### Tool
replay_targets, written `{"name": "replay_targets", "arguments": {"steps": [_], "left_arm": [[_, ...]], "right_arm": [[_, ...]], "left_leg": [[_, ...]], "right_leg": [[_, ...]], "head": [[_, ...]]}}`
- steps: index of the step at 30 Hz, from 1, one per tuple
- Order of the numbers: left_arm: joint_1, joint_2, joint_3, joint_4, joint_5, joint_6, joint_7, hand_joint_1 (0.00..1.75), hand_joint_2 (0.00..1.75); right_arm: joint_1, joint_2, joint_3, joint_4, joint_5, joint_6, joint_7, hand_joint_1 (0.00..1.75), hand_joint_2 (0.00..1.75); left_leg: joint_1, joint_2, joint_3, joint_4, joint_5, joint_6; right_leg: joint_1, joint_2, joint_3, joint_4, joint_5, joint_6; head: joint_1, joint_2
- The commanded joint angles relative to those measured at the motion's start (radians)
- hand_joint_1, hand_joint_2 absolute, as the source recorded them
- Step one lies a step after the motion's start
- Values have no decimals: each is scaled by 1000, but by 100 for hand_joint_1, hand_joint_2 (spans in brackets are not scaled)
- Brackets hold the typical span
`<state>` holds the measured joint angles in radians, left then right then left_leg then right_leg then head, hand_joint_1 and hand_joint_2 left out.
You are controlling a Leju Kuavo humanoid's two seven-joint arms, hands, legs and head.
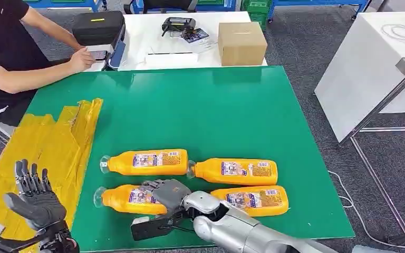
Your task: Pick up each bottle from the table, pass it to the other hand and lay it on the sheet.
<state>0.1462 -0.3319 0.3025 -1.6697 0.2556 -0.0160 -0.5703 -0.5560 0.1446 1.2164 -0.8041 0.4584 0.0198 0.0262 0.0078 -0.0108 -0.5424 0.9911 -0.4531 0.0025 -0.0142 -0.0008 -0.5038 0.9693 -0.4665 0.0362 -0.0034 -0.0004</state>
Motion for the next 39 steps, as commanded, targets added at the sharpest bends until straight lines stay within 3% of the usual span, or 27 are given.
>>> {"name": "replay_targets", "arguments": {"steps": [1,15,39], "left_arm": [[-11,-12,33,-11,14,42,-10,0,0],[-7,-10,1,47,82,-37,52,0,0],[-7,-10,1,47,82,-37,52,0,0]], "right_arm": [[244,-10,-347,-146,-86,-108,-130,175,175],[357,-6,-450,-338,-58,-118,-201,175,175],[357,-6,-450,-338,-58,-118,-201,175,175]], "left_leg": [[1,-2,1,-1,0,0],[1,-1,-8,0,0,0],[1,0,-10,-1,0,0]], "right_leg": [[1,-2,2,-2,-1,-1],[1,-2,-5,-1,-1,-1],[1,-1,-7,-1,0,-1]], "head": [[0,0],[0,0],[0,0]]}}
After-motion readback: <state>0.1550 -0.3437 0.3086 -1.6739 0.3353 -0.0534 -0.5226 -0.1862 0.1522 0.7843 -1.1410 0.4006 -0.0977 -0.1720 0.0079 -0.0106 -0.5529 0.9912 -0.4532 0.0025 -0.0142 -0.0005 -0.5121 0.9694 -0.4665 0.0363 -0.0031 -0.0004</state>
